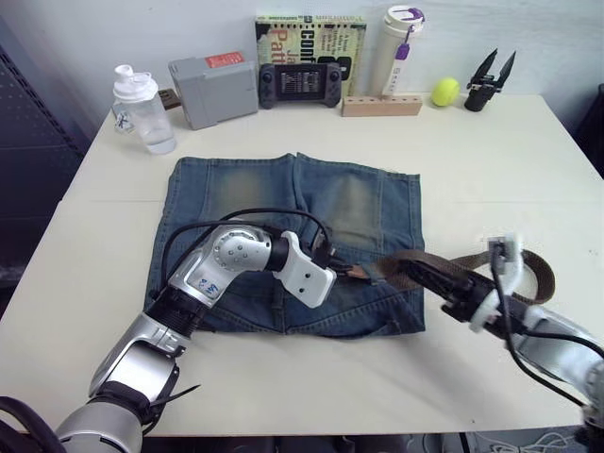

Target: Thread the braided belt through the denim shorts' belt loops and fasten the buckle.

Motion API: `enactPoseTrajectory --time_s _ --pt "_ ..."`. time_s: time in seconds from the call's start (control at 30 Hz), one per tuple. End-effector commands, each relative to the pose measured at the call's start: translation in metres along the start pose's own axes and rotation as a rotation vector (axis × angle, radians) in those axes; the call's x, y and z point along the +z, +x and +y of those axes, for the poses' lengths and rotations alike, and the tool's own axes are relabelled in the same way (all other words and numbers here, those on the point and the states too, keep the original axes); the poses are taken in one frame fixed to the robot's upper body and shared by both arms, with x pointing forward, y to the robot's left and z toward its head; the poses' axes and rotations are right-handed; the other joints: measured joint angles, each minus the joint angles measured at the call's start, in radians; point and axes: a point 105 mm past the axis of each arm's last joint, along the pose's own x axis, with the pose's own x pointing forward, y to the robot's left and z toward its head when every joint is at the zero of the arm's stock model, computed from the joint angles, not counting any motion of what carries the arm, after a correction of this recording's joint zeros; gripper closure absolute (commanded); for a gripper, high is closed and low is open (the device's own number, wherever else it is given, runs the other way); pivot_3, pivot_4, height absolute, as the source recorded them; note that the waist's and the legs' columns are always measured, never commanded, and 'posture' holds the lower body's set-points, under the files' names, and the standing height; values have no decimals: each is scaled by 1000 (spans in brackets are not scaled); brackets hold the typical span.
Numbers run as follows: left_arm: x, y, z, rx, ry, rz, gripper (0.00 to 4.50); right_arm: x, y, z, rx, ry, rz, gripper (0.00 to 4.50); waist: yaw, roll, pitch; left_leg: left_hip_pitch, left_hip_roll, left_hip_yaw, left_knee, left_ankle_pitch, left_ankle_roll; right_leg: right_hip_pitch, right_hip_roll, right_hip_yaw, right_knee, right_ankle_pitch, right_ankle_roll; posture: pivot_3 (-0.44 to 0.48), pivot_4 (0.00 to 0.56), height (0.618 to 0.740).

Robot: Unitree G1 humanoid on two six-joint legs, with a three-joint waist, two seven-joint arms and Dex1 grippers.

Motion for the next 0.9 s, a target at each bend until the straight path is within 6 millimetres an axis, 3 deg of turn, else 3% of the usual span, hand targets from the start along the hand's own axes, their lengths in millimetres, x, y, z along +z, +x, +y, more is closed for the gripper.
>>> enactPoseTrajectory --time_s 0.03,0.13,0.23,0.3,0.33,0.37,0.4,0.53,0.7,0.9 --pt "9 -3 9 23 16 -33 4500 -5 -48 40 208 -293 116 1434 0 0 0 0 0 0 0 0 0 0 0 0 0 0 0 0 150 731" --pt "10 -3 10 28 16 -36 4500 -8 -54 45 246 -358 126 1434 -1 0 0 0 0 0 0 0 0 0 0 0 0 0 0 0 150 731" --pt "11 -2 11 29 16 -43 4500 -17 -54 48 269 -433 156 2110 -1 0 0 1 0 0 0 0 0 0 1 0 0 0 0 0 150 731" --pt "12 -1 12 34 18 -50 4500 -32 -50 42 248 -484 221 2950 -1 0 0 1 0 -1 0 0 1 1 0 1 0 0 1 0 150 731" --pt "12 0 13 38 19 -52 4500 -38 -48 37 225 -513 247 3638 -1 0 0 1 0 -1 0 0 1 1 0 1 0 0 1 0 150 731" --pt "13 0 14 41 19 -58 4500 -42 -43 29 182 -540 264 3638 1 0 0 1 0 -1 0 0 1 1 0 1 0 0 1 0 150 731" --pt "14 0 15 45 19 -64 4500 -44 -40 23 145 -556 269 4131 1 0 0 1 0 -1 0 0 1 1 0 1 0 0 1 0 150 731" --pt "19 0 18 57 25 -85 4500 -57 -27 -20 -65 -595 321 4332 6 -1 0 1 0 -1 1 0 1 1 0 1 0 0 1 0 150 731" --pt "24 -9 25 62 17 -106 4500 -74 -21 -42 -155 -587 384 4332 11 -1 0 1 0 0 2 0 1 2 1 0 0 0 1 0 150 731" --pt "23 -32 21 -9 -3 -86 4500 -78 -15 -53 -224 -543 395 4332 -7 -7 -5 4 1 -1 2 0 1 5 1 0 0 0 1 0 150 731"
